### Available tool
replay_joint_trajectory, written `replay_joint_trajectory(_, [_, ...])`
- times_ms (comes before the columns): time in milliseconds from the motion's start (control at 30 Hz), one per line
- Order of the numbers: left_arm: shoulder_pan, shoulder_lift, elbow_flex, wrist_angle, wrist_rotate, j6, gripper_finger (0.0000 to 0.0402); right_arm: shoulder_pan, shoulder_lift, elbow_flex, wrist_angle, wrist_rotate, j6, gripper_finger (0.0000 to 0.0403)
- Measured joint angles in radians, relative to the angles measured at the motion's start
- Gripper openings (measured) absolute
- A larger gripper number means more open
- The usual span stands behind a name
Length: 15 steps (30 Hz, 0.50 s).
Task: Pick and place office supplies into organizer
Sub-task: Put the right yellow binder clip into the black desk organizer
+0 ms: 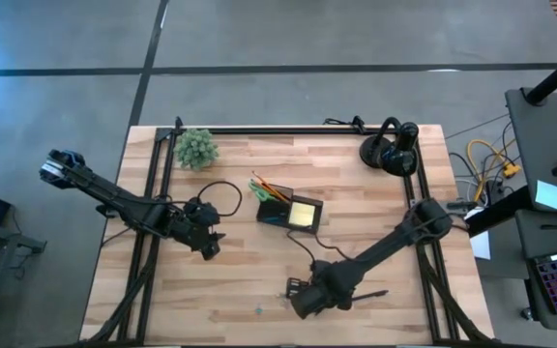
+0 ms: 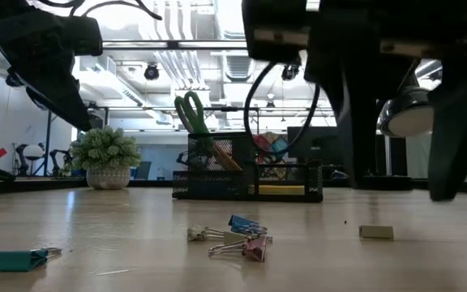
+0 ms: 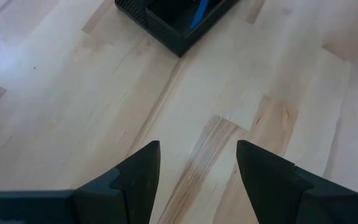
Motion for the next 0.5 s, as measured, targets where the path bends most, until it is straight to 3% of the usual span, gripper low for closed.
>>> replay_joint_trajectory(200, [0.000, 0.000, -0.001, 0.003, 0.000, 0.035, 0.0199, -0.013, 0.026, -0.001, 0.002, 0.004, -0.025, 0.0148])
replay_joint_trajectory(500, [0.000, 0.000, -0.002, 0.003, 0.003, 0.051, 0.0199, -0.019, 0.041, -0.001, -0.057, -0.003, 0.001, 0.0157])
